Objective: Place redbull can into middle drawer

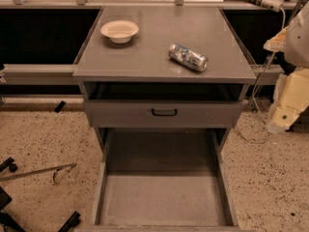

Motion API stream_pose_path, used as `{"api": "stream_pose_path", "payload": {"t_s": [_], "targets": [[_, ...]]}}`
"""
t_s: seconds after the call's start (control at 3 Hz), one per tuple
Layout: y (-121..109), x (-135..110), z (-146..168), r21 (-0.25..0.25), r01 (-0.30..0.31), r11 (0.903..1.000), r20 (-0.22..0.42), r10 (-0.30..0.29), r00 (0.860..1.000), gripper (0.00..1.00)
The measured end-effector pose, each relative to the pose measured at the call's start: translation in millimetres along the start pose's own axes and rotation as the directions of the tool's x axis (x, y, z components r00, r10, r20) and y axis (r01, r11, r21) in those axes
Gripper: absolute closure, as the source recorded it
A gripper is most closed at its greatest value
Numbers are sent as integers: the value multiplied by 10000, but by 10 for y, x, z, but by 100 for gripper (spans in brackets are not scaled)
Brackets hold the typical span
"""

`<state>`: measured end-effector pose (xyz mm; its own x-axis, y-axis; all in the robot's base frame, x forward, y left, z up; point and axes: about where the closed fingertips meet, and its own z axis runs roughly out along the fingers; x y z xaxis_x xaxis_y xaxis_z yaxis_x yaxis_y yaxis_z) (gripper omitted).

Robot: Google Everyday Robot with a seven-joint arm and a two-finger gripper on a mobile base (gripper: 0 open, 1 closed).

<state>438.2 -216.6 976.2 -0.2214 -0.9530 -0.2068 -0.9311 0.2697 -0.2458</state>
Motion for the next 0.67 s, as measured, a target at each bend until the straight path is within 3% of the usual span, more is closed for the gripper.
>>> {"api": "stream_pose_path", "payload": {"t_s": [0.33, 0.67], "targets": [[0, 0, 0, 0, 0, 10000, 1, 0, 10000, 0], [-201, -224, 256, 188, -100, 9998, 471, 91, 9988, 0]]}}
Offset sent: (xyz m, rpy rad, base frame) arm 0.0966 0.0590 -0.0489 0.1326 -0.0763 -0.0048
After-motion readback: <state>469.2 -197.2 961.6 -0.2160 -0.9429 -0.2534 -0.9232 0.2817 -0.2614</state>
